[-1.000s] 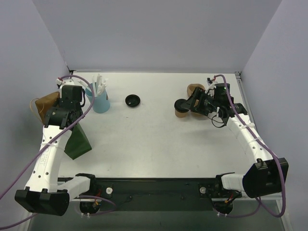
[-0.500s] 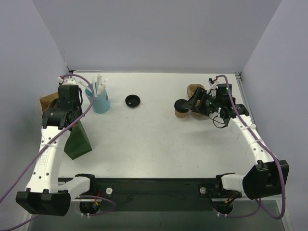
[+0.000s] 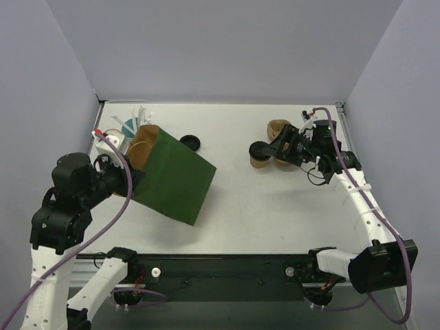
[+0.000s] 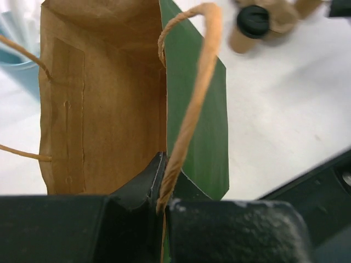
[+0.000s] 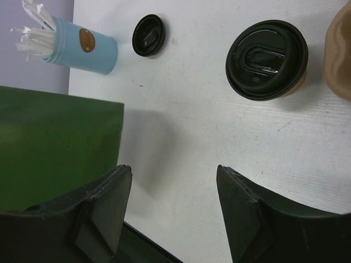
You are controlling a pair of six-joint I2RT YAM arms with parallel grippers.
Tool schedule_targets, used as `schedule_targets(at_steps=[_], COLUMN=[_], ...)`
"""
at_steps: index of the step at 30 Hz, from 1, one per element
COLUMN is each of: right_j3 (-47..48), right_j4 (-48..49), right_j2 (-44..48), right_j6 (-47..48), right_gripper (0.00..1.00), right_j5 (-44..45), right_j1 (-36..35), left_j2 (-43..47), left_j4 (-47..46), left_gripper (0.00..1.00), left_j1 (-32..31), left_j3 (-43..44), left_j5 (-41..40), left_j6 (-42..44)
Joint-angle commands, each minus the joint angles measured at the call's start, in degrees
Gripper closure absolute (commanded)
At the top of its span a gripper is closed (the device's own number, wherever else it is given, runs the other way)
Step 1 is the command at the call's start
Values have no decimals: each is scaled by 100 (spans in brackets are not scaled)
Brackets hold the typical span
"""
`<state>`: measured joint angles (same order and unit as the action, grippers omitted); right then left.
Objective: Pack the takeout coffee
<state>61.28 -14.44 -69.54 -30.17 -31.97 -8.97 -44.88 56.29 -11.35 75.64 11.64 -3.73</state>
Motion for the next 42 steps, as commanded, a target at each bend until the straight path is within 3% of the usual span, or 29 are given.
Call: schedule_targets(at_steps=[1, 3, 7, 14, 18, 21, 25, 28, 30, 31, 32, 33, 39, 42], right_j3=[262, 271, 148, -502, -783, -1038, -1188, -1241, -1241, -1241, -1223, -1223, -1057, -1039], right_j4=[-77, -68, -112, -15, -33, 20, 46, 46, 46, 46, 46, 46, -172, -296], right_j2=[353, 440, 616, 1108, 1477, 1697, 1768, 1751, 1724, 1724, 1716, 1716, 1619, 1557], right_j6=[-138, -173, -103, 46, 73, 91, 126, 143, 161, 178, 178, 170, 134, 161], right_gripper=[36, 36, 36, 36, 36, 36, 36, 36, 36, 36, 36, 36, 36, 36], right_j5=[-64, -82, -73, 6, 103, 103, 138, 94, 94, 94, 85, 77, 85, 112], right_j1=[27, -25, -131, -272, -272, -281, -281, -281, -281, -272, -280, -281, -298, -307], left_j2=[216, 208, 103, -424, -916, -996, -672, -548, -469, -434, -399, -294, 303, 515], left_j4=[-399, -610, -892, -1375, -1043, -751, -996, -1085, -1077, -1059, -1085, -1146, -1937, -2184], left_gripper=[100, 100, 100, 100, 100, 100, 100, 100, 88, 76, 55, 48, 29, 26], left_j1=[-305, -455, -710, -798, -999, -1430, -2193, -2423, -2529, -2547, -2573, -2574, -2582, -2582], left_j3=[-451, -602, -761, -296, 55, -126, -812, -1164, -1253, -1270, -1271, -1271, -1174, -1095], left_j5=[1620, 2192, 2290, 2764, 3116, 3056, 2695, 2396, 2299, 2256, 2003, 1835, 342, 50], left_j6=[215, 215, 600, 1978, 2665, 2992, 2826, 2693, 2693, 2676, 2632, 2553, 1807, 1542])
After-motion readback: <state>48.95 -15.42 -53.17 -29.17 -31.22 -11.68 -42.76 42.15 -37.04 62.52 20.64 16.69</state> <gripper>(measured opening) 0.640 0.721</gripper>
